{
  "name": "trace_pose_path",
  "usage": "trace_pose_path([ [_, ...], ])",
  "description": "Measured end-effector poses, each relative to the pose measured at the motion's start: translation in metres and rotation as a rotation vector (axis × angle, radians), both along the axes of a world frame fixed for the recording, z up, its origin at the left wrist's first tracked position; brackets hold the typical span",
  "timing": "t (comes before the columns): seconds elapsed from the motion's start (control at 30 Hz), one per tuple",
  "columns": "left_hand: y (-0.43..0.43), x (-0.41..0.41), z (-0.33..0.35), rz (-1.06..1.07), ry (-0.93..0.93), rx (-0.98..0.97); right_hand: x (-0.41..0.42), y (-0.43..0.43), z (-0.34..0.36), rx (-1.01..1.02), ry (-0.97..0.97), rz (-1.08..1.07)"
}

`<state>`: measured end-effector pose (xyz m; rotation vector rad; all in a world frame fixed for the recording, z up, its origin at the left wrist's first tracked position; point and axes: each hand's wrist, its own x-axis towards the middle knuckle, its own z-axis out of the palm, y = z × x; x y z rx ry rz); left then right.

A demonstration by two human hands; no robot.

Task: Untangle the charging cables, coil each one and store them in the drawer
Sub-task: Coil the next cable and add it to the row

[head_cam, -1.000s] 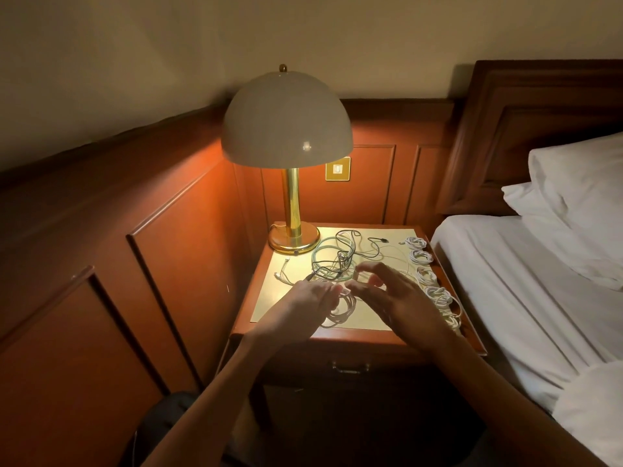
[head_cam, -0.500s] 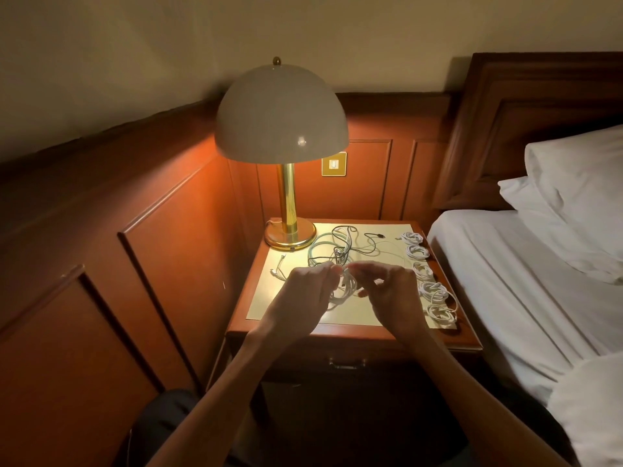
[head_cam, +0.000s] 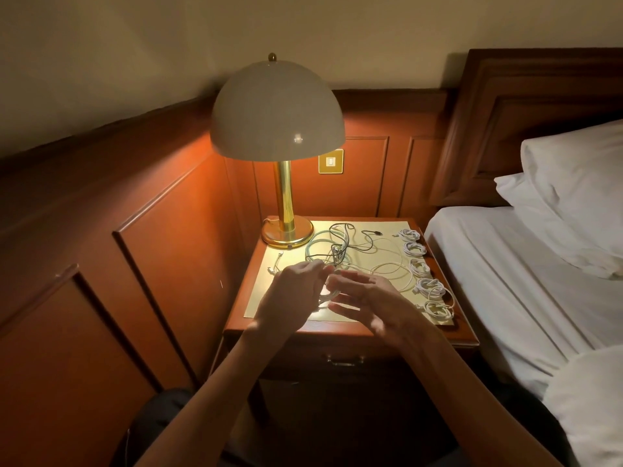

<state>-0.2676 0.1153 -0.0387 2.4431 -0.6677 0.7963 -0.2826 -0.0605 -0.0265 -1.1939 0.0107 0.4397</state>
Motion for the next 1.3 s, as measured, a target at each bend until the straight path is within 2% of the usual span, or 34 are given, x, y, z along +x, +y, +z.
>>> trace_pose_path([
  [0.17,-0.001,0.005,0.008,-0.119,-0.009,-0.016,0.002,0.007,0.003,-0.196,-0.119,-0.172],
  [0.27,0.006,0.012,0.01,-0.19,0.039,-0.056,-0.003,0.006,0.003,-0.42,-0.375,-0.186],
  [0.43,-0.007,0.009,0.006,-0.125,-0.008,-0.012,-0.003,0.014,-0.009,-1.022,-0.916,-0.368],
  [0.5,-0.009,0.01,0.007,-0.093,-0.009,-0.015,-0.001,0.019,-0.016,-1.124,-0.97,-0.397],
  [0.6,-0.006,0.011,0.012,-0.086,0.103,-0.016,0.002,0.017,-0.024,-1.264,-1.041,-0.364],
  [0.7,-0.006,0.011,0.014,0.028,0.277,0.055,0.01,0.008,-0.019,-1.275,-1.182,-0.301],
  [0.77,-0.006,0.012,0.013,0.049,0.461,-0.015,0.017,-0.003,-0.011,-1.288,-1.32,-0.206],
  [0.87,0.001,0.011,0.017,-0.139,0.559,-0.061,0.032,-0.027,-0.003,-1.376,-1.545,-0.017],
  [1.0,0.011,0.011,0.033,-0.343,0.548,0.07,0.046,-0.046,0.007,-1.387,-1.719,0.122],
  [1.2,0.027,0.026,0.038,-0.478,0.436,0.199,0.042,-0.047,0.013,-1.261,-1.667,0.149],
  [1.3,0.021,0.028,0.035,-0.434,0.424,0.166,0.042,-0.046,0.008,-1.225,-1.519,0.116],
])
